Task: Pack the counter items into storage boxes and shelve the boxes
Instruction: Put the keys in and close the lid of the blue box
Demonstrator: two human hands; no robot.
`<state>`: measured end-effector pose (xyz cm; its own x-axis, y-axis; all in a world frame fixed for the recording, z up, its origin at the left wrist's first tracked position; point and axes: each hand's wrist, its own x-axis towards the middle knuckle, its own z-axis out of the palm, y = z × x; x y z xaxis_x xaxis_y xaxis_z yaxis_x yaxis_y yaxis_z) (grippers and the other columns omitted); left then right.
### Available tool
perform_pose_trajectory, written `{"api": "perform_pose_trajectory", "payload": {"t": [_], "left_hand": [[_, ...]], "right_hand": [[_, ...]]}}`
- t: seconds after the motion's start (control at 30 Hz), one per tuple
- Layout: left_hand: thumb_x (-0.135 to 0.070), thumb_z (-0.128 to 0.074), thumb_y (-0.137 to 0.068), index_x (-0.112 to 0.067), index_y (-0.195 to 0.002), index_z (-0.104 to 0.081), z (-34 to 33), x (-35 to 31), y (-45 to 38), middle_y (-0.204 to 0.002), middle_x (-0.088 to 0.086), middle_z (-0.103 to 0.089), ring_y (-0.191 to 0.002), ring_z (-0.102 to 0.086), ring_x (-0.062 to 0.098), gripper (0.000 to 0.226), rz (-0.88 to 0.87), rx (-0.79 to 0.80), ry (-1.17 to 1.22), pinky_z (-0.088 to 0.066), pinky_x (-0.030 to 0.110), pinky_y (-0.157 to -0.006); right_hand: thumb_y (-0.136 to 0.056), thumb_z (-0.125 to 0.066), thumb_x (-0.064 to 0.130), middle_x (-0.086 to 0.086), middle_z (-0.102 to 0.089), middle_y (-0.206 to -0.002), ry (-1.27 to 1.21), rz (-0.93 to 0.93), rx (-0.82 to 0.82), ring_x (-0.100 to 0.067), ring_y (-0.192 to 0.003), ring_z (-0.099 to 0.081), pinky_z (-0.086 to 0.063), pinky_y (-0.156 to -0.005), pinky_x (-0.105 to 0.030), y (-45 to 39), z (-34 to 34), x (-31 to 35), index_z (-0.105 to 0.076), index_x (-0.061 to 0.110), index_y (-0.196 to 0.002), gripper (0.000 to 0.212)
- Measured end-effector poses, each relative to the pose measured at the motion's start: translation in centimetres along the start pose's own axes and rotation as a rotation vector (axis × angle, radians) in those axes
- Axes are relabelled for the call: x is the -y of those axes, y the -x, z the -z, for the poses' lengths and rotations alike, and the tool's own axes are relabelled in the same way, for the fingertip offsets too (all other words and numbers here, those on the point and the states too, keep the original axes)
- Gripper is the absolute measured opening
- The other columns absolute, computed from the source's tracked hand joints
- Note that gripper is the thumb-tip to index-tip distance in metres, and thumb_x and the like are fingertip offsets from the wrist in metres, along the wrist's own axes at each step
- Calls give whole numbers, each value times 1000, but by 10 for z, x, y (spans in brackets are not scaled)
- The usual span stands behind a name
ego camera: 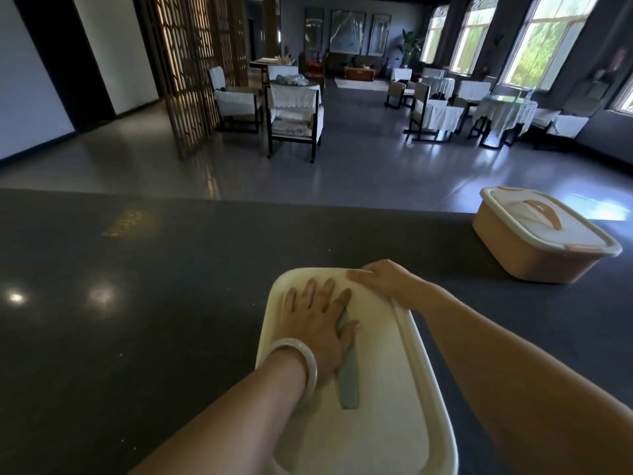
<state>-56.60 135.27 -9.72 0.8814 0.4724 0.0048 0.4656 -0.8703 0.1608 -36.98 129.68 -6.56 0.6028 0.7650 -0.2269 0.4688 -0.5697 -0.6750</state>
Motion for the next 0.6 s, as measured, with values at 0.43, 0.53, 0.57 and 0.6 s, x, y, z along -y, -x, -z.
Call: {"api": "perform_pose_trajectory", "payload": {"t": [0.43,0.53,0.57,0.6], "left_hand": [[-63,-11,-95,-41,-152,-3,3,-3,-1,-162,-9,8,-148,12,20,62,15,-21,15,10,48,-117],[-63,-11,-94,-42,-152,-4,2,-4,-2,-162,-6,6,-148,12,21,62,27,-17,17,10,49,-117],[-63,-12,-94,-42,-152,-5,2,-4,-2,-162,-5,5,-148,12,21,61,33,-15,22,11,49,-117],[-63,-13,-94,-43,-151,-5,1,-4,-2,-162,-4,4,-148,12,22,61,36,-15,24,11,49,-117]], "right_hand": [[-85,-70,32,6,-71,-98,-276,148,33,-6,-83,-68,-49,-64,-13,8,5,-12,-70,33,-102,17],[-85,-70,31,5,-70,-99,-287,169,21,-12,-89,-67,-50,-66,-15,7,4,-13,-70,31,-104,19],[-85,-70,29,5,-70,-99,-293,174,16,-12,-88,-67,-50,-65,-14,7,4,-13,-70,30,-104,19],[-85,-70,27,3,-71,-99,-303,176,12,-12,-87,-67,-50,-65,-15,6,3,-13,-71,28,-104,19]]}}
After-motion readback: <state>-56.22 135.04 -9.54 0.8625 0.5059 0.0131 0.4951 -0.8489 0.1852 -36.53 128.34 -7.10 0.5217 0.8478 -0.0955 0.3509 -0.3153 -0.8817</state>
